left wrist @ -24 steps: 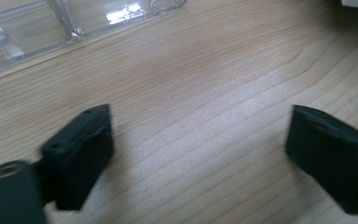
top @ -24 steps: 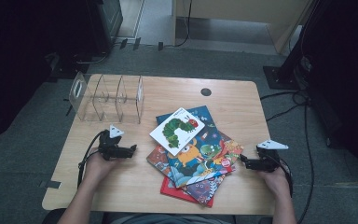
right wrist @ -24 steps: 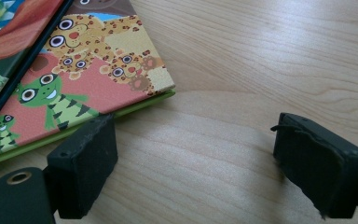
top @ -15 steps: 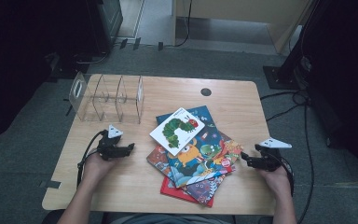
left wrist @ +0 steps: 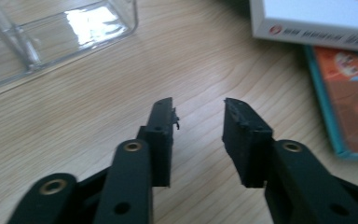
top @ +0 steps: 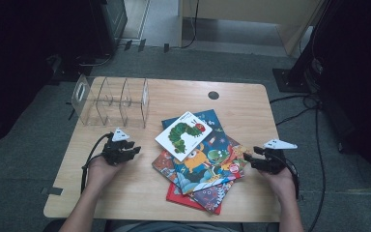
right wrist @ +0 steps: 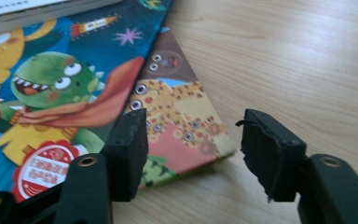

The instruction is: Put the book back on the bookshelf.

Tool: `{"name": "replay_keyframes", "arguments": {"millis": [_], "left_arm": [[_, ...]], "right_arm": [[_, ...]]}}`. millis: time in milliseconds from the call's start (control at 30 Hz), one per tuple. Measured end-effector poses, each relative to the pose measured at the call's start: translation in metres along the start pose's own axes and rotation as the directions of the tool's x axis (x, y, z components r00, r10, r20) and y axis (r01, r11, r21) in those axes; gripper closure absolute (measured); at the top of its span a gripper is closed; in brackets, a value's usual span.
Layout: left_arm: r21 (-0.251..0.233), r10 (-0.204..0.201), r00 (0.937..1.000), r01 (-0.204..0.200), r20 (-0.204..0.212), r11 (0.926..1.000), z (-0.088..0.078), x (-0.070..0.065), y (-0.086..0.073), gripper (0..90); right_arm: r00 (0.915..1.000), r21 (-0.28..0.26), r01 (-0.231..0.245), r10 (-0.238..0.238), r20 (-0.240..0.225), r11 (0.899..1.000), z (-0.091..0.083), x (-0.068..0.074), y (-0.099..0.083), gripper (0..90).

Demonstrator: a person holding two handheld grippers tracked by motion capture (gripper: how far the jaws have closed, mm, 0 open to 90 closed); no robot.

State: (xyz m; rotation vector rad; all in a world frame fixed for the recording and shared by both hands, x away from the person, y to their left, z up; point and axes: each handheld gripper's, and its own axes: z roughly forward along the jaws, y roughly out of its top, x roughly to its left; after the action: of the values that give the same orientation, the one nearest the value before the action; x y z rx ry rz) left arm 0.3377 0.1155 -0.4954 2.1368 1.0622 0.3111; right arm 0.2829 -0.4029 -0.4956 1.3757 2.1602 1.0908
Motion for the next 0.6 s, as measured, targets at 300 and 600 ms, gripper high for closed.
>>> {"name": "replay_keyframes", "arguments": {"millis": [300,600], "left_arm": [[0.037,-0.038,0.9951,0.034,0.091,0.9987,0.010,-0.006,0.018,78.9],[0.041,-0.014,0.9932,0.009,0.116,0.9991,0.020,-0.012,0.033,87.2]], "right_arm": [[0.9984,0.011,0.041,-0.041,-0.039,0.999,0.012,0.014,0.016,59.0],[0.9951,0.016,0.019,-0.017,-0.097,1.000,0.026,0.025,0.030,73.7]]}}
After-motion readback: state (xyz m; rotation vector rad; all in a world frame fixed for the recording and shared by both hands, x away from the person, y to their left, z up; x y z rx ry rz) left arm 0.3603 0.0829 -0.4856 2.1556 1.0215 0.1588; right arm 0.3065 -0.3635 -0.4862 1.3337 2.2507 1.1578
